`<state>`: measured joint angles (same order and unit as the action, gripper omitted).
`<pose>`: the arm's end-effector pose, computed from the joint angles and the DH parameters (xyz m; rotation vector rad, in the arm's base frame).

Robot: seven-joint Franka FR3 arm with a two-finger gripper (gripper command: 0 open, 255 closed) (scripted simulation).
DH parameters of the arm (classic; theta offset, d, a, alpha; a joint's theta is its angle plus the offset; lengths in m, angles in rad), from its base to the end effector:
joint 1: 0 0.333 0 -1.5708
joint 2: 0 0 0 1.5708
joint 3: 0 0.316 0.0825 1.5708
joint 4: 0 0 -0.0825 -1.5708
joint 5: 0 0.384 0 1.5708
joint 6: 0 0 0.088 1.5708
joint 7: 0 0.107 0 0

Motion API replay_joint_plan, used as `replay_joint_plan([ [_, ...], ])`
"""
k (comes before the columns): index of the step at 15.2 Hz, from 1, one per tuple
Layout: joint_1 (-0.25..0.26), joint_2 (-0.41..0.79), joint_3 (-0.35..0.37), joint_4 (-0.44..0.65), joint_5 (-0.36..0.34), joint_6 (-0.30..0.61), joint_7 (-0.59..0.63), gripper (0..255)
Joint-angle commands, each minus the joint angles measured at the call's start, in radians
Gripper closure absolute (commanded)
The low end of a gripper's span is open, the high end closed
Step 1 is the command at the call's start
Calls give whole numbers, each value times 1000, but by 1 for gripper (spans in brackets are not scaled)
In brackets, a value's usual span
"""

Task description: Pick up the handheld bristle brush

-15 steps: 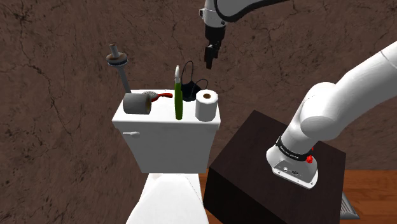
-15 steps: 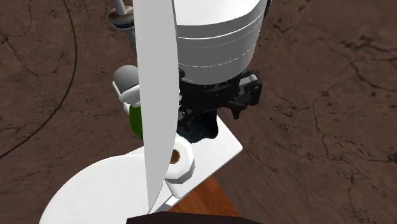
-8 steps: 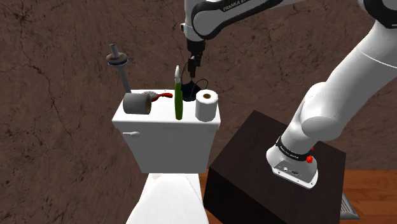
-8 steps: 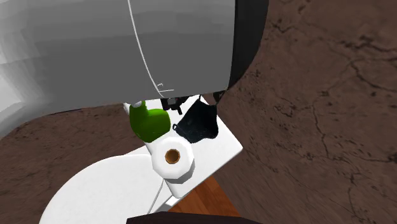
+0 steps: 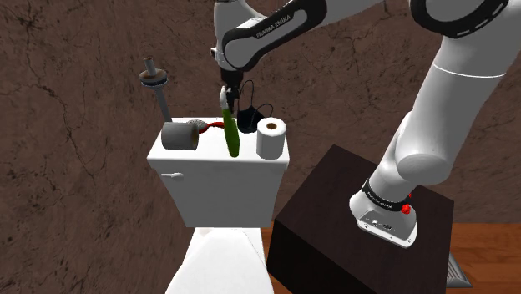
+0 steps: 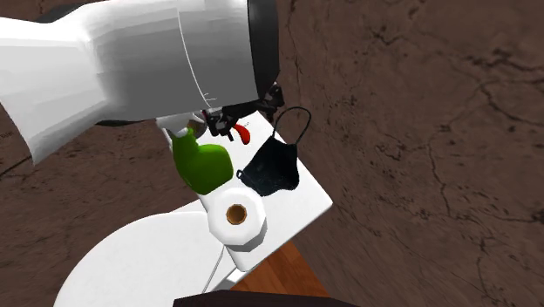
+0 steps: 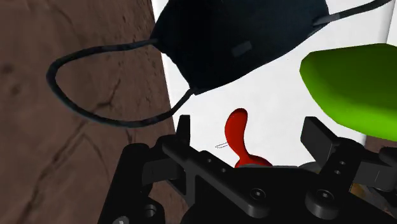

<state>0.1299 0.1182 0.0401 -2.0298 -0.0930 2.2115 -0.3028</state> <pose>0.5729 0.0948 0.3956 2.9594 0.7962 0.0901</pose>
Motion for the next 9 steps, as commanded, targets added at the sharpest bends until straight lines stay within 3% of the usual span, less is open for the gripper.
replay_joint_plan([
  [1, 4, 83, 6, 70, -2, 18, -20, 0],
  [6, 26, 261, 25, 231, -12, 43, -51, 0],
  [9, 28, 288, 26, 236, -16, 66, -51, 0],
])
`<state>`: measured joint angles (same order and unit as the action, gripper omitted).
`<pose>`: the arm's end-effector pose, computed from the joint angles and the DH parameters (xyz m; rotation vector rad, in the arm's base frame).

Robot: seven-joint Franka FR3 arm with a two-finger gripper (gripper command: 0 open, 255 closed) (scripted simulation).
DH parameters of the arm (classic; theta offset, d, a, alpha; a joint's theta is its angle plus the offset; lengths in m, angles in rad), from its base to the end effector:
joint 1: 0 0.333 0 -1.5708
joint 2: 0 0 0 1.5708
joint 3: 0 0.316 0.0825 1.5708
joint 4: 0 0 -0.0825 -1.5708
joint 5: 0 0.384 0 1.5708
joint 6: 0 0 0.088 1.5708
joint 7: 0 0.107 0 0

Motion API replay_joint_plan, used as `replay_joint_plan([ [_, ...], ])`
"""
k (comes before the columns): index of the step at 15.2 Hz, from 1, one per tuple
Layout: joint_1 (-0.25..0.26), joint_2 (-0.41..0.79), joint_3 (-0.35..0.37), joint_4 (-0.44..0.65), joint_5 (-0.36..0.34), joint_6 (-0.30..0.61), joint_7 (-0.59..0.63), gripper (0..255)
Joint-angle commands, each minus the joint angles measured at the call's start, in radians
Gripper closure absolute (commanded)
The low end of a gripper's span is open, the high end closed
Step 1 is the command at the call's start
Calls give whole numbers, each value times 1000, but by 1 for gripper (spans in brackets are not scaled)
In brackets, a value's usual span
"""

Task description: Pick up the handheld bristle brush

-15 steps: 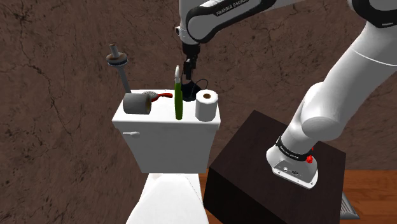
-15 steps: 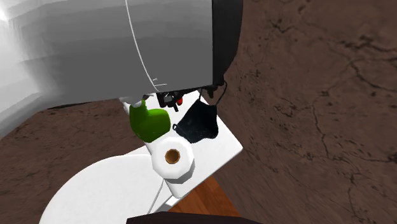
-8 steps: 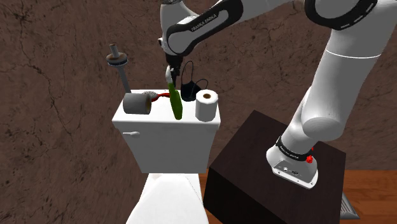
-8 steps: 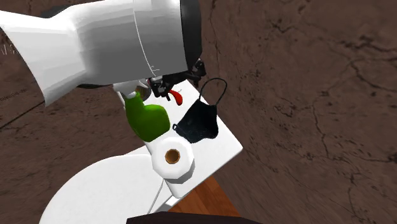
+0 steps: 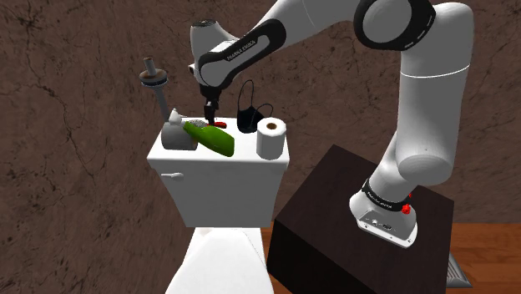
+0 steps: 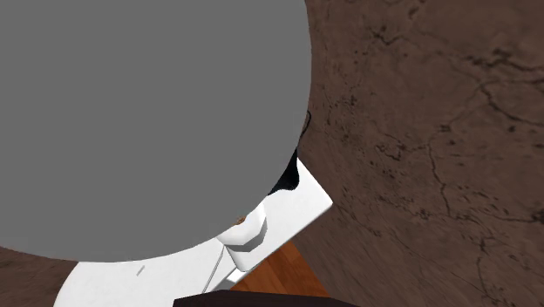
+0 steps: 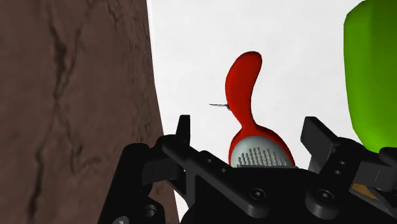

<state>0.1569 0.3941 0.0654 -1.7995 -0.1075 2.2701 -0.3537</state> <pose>0.6388 0.1382 0.3367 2.9204 0.9614 0.1134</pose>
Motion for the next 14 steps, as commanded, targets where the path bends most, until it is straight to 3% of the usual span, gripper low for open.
replay_joint_plan([
  [1, 1, 19, 0, 2, -3, 18, 1, 0],
  [7, 3, 52, -3, -14, -8, 67, 7, 0],
  [8, 4, 52, -3, -15, -9, 67, 8, 255],
  [14, 4, 52, -3, -16, -9, 68, 8, 255],
])
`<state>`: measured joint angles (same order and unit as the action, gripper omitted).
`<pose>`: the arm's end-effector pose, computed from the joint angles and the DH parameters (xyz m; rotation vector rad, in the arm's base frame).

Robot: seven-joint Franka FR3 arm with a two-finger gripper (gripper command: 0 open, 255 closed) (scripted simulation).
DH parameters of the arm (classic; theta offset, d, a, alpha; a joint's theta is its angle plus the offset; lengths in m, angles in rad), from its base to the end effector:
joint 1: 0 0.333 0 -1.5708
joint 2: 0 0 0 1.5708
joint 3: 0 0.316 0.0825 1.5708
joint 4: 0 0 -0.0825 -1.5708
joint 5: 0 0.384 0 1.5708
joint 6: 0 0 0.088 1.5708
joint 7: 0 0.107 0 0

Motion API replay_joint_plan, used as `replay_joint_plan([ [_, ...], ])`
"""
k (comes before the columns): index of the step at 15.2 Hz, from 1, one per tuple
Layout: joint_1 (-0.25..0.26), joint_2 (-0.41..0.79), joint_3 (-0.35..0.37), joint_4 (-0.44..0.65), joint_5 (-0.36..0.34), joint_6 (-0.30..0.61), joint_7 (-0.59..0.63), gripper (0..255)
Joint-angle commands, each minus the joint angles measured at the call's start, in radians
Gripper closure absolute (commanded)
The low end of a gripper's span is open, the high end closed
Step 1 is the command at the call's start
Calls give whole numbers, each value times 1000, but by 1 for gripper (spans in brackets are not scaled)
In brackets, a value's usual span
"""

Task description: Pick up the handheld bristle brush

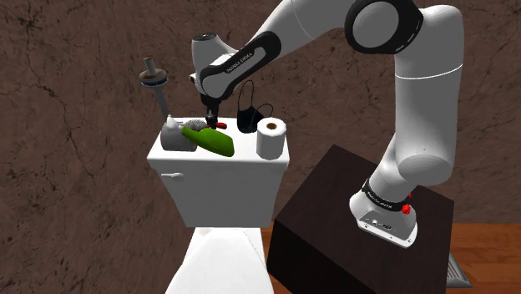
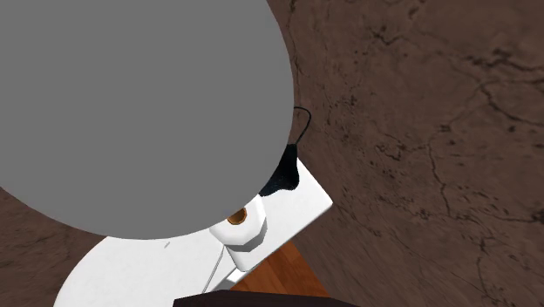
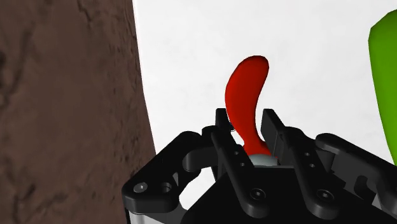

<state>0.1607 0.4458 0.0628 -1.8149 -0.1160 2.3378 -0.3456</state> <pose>0.6402 0.1404 0.3024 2.9193 0.9661 0.1151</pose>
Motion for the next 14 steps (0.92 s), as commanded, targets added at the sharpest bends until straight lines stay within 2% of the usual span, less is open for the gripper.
replay_joint_plan([
  [1, 0, 0, 0, 0, 0, 0, 0, 255],
  [14, -4, -74, 6, 47, 13, -120, -15, 255],
])
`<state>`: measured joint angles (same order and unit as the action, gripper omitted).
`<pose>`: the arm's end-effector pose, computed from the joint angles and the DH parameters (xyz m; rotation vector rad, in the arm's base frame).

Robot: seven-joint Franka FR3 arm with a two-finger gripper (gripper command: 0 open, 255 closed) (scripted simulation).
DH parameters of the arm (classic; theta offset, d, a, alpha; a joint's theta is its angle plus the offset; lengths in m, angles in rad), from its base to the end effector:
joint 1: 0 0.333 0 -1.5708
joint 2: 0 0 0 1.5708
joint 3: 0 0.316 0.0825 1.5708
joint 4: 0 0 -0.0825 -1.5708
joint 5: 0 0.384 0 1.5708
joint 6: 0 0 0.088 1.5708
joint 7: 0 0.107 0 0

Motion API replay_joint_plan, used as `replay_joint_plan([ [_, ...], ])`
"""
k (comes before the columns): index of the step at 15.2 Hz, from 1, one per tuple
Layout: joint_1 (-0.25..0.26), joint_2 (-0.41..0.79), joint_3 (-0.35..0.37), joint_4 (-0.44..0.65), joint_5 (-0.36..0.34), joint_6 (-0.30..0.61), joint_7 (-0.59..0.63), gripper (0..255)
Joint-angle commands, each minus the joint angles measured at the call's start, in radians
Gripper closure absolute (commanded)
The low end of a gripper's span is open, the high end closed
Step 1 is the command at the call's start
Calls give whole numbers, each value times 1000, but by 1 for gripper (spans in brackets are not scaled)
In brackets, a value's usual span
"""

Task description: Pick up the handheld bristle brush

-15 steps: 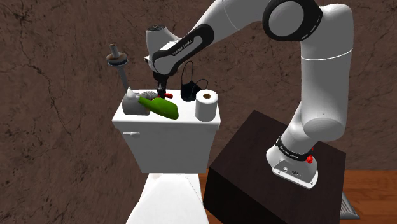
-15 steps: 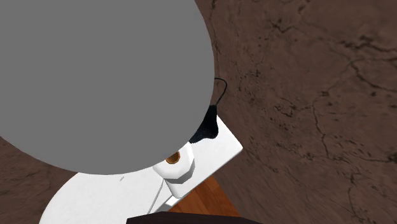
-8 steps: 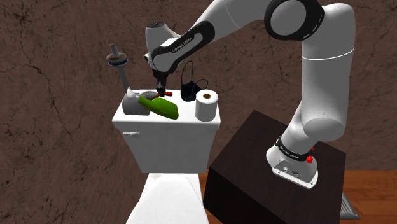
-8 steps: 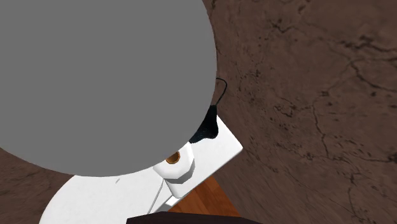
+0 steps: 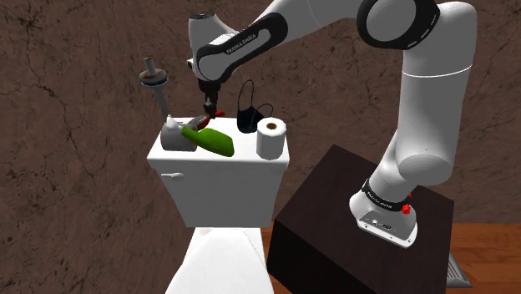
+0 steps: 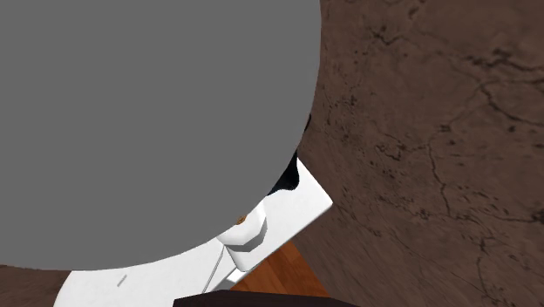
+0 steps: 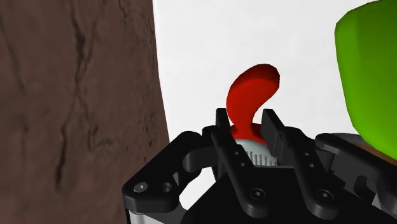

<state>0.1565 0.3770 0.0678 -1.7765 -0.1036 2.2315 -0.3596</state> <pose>0.6403 0.1391 0.3548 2.9193 0.9650 0.1155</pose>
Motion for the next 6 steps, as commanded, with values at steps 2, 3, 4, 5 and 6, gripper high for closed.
replay_joint_plan([
  [2, 0, -16, 1, 20, 3, -36, -3, 255],
  [3, 0, -22, 2, 26, 4, -48, -4, 255],
  [4, 0, -27, 2, 32, 5, -59, -5, 255],
  [5, 0, -28, 2, 33, 5, -61, -6, 255],
  [6, 0, -28, 2, 33, 5, -61, -6, 255],
])
